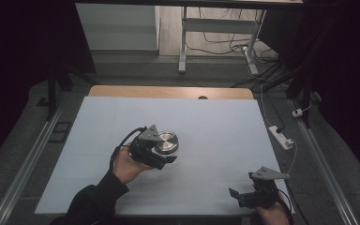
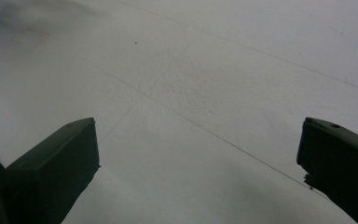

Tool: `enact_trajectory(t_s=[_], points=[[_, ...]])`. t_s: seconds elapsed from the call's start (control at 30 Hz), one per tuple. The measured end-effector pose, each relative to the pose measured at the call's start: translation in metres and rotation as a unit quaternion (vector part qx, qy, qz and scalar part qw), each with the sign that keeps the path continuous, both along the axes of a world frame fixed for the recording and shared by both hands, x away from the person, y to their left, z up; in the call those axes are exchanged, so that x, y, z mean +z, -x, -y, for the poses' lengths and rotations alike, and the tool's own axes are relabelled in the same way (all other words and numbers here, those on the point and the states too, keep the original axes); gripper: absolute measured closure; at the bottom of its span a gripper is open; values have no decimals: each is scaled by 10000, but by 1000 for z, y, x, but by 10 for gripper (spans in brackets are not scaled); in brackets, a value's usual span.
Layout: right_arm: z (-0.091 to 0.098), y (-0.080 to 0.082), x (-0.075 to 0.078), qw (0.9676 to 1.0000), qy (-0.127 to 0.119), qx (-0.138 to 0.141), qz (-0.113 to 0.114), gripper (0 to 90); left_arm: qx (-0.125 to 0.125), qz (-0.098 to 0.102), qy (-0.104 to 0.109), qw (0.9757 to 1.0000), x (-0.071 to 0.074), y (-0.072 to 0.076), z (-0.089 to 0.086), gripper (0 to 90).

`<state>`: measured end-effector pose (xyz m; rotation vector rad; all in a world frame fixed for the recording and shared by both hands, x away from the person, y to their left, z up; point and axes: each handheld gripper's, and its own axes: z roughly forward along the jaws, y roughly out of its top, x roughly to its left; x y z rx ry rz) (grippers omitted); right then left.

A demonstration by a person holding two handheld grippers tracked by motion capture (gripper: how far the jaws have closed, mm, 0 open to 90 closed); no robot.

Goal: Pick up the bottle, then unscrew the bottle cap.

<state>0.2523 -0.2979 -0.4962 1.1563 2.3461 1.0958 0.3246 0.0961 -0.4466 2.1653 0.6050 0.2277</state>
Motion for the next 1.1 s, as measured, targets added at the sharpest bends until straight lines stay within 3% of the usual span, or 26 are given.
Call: enact_trajectory(t_s=[0.2, 0.37, 0.73, 1.1], points=[[0, 1, 3, 9999, -128, 10, 89, 0, 8, -16, 20, 10000, -2, -1, 0, 151], [-3, 4, 12, 9993, -230, 65, 297, 0, 16, -2, 29, 10000, -2, 0, 0, 151], [-15, 4, 22, 9978, -443, 305, 377, 0, -2, -32, 16, 10000, -6, 0, 1, 151], [-40, 1, 36, 9948, -386, 684, 650, 0, -53, -9, -42, 10000, -8, 1, 3, 151]])
